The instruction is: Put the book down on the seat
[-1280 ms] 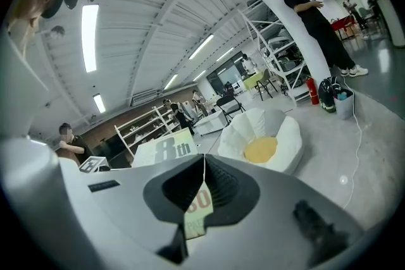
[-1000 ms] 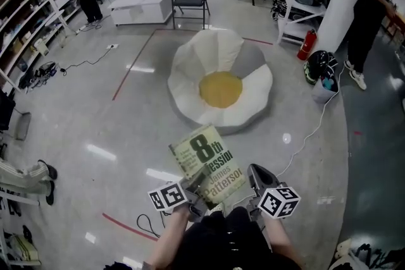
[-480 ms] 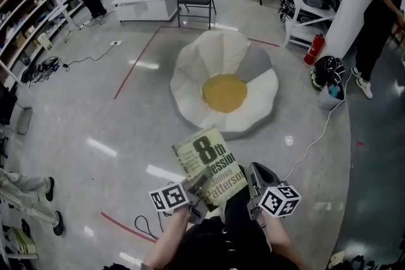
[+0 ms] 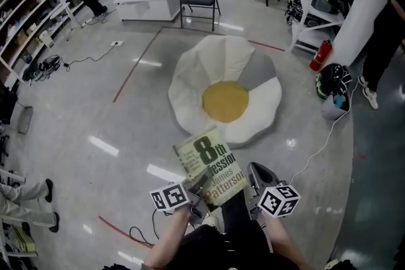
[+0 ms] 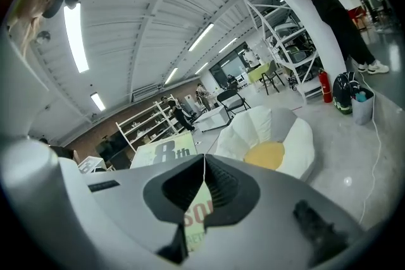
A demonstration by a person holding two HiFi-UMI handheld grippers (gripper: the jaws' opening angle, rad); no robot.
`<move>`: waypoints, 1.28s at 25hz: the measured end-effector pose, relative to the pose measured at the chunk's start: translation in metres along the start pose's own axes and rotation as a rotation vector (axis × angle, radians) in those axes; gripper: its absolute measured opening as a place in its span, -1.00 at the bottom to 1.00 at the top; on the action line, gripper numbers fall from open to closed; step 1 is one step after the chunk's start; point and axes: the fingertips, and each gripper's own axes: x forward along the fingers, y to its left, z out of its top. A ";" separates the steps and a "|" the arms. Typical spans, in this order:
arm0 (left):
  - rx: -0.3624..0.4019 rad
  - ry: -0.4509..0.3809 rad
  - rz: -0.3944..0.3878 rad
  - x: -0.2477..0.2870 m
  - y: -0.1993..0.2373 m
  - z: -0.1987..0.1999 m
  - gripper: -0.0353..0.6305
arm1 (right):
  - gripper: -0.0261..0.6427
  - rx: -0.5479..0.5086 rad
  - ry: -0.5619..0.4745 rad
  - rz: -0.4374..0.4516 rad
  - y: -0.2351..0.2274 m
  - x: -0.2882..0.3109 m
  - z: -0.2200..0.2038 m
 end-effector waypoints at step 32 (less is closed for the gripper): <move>0.050 0.175 0.078 0.254 0.003 0.077 -0.41 | -0.88 0.073 0.071 0.065 -0.170 0.145 0.128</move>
